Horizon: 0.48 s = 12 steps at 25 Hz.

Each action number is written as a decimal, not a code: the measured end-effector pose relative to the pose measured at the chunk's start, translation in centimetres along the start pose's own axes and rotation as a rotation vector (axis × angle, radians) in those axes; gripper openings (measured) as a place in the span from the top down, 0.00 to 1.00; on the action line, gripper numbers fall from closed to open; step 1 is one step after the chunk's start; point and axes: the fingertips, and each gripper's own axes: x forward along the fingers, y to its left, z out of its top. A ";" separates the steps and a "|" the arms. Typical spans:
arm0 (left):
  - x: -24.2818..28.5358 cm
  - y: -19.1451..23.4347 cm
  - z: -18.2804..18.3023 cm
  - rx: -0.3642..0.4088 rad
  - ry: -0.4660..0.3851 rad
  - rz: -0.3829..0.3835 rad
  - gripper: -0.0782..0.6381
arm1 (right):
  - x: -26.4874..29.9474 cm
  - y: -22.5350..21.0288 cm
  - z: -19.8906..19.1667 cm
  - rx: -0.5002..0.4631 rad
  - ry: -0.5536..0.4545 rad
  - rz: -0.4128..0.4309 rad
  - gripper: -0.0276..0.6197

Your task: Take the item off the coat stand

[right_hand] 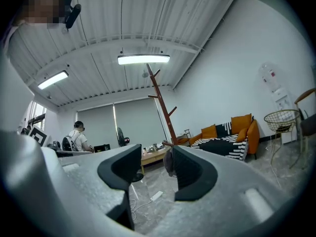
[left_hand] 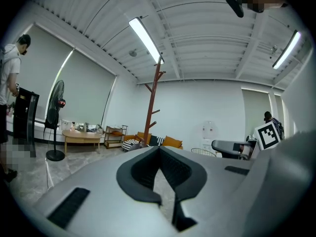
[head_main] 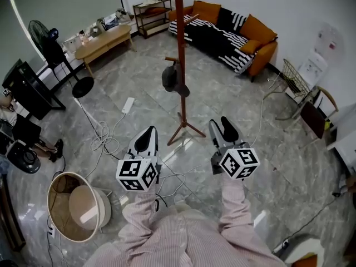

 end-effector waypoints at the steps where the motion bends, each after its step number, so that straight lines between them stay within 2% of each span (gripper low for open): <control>1: 0.6 0.4 0.0 -0.003 0.001 0.000 0.89 | 0.8 -0.2 -0.1 0.002 0.000 0.002 0.68; 12: 5.0 3.7 0.8 -0.020 0.012 0.011 0.89 | 8.4 -0.8 -0.7 0.027 0.041 0.043 0.66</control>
